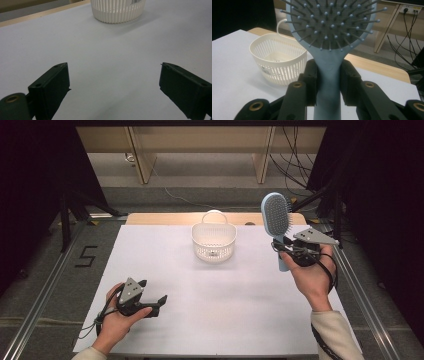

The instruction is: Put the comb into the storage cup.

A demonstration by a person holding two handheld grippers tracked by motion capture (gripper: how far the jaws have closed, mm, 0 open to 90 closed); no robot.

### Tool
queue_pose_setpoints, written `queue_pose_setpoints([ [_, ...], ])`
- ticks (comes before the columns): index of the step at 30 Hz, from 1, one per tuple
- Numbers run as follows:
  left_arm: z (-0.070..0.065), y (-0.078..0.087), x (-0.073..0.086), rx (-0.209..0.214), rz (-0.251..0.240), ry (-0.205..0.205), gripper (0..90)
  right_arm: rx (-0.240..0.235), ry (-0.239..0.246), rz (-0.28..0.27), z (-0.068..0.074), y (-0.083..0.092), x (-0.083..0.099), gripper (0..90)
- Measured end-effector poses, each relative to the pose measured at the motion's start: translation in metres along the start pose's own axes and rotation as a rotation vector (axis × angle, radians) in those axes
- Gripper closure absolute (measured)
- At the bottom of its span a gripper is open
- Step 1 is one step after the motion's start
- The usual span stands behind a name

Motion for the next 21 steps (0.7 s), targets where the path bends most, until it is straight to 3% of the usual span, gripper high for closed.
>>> queue_pose_setpoints([
  [21,0.0001,0.0001,0.0000,-0.001,0.001,-0.001,9.0,-0.009,0.008,-0.020,0.0042,-0.0047,-0.0055,70.3],
])
Point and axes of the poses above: each handheld gripper's, and its own axes: y roughly backward along the jaws, x roughly out of its underside, z roughly to its left, the point moved 4 cm from there along -y, roughly forward along the jaws, and after that the axes turned 2 degrees about z, right-handed, at the moved point
